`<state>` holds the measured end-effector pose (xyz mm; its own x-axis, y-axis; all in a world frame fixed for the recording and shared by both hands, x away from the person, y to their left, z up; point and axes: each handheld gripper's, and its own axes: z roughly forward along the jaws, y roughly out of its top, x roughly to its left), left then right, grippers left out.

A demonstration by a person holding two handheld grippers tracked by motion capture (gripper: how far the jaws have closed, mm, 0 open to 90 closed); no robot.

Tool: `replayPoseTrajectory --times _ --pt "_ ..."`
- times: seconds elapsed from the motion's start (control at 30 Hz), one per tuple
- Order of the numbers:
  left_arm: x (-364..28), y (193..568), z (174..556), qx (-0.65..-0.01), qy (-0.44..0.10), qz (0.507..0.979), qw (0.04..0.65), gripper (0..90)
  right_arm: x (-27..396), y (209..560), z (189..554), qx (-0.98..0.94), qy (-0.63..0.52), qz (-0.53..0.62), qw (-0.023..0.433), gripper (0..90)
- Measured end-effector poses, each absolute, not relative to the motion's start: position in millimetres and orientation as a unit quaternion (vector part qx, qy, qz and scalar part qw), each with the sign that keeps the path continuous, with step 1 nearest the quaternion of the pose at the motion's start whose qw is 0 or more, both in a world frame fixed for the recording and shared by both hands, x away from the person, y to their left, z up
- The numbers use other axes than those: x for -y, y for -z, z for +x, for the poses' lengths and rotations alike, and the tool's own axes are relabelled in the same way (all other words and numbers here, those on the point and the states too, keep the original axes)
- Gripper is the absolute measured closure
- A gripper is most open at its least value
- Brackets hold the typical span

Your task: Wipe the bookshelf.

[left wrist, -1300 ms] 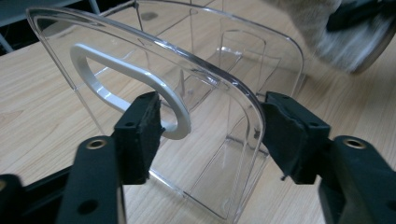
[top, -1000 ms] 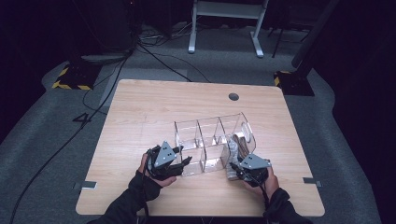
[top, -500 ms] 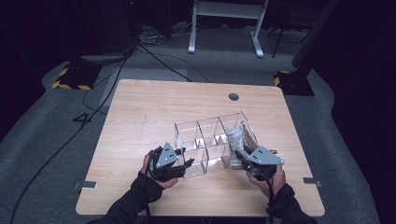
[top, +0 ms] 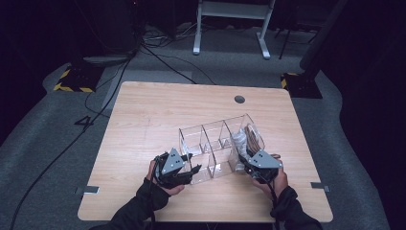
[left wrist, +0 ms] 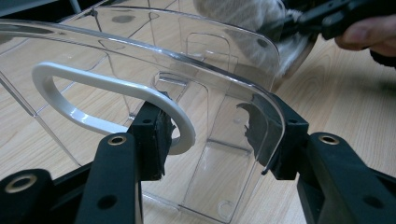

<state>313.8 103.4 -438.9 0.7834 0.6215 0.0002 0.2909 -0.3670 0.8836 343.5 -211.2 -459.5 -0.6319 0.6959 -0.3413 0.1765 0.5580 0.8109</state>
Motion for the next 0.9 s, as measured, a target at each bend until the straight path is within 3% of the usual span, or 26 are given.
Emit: replayPoseTrajectory --times 0.3,0.47,0.9 --pt "-104 439 314 -0.28 -0.167 0.809 0.49 50.0 209 494 350 -0.848 -0.346 0.261 0.306 71.2" --pt "-103 440 313 -0.28 -0.166 0.808 0.491 49.9 209 491 349 -0.845 -0.347 0.268 0.308 71.2" --pt "-94 440 305 -0.277 -0.163 0.809 0.492 49.6 217 409 326 -0.771 -0.422 0.244 0.41 71.3"
